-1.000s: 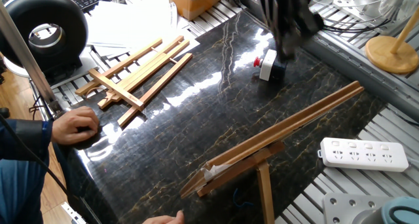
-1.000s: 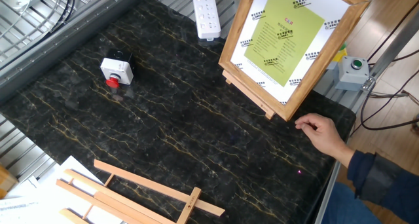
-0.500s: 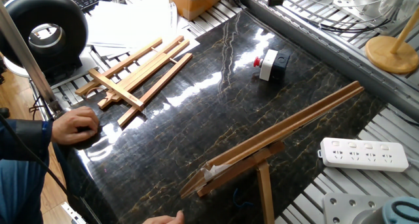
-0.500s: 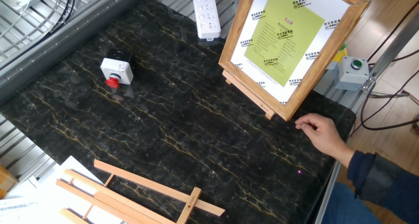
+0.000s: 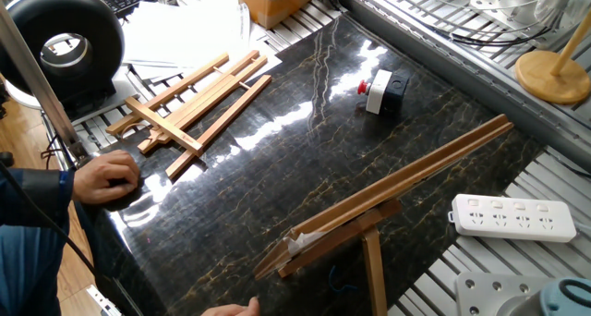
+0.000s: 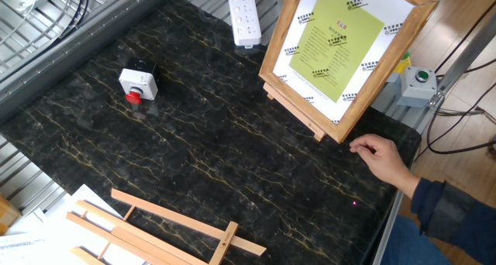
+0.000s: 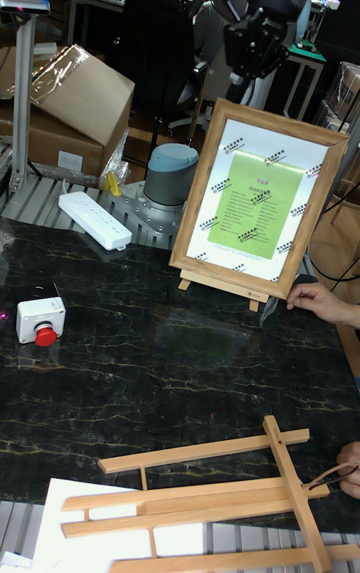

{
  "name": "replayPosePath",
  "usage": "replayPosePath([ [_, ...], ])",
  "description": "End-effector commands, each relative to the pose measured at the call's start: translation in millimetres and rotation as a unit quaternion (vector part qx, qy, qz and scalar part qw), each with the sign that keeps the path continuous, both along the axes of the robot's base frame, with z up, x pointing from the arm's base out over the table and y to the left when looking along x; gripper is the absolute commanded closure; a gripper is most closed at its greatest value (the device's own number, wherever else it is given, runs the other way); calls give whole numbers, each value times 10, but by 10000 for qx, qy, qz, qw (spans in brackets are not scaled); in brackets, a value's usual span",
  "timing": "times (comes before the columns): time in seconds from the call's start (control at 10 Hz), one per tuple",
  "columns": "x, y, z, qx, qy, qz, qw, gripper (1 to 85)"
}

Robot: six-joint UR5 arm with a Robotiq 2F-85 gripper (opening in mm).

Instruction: Put the photo frame on the bracket

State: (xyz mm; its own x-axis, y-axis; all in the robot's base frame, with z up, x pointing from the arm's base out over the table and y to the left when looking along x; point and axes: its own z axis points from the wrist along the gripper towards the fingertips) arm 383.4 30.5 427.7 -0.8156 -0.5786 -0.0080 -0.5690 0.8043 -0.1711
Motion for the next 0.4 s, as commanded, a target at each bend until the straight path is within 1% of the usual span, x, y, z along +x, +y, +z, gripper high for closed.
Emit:
replayPosePath([
  [0.0,-9,-89,-92,61,-45,-172,9998,847],
  [0.3,-2,-106,-95,15,-44,-102,9999,847],
])
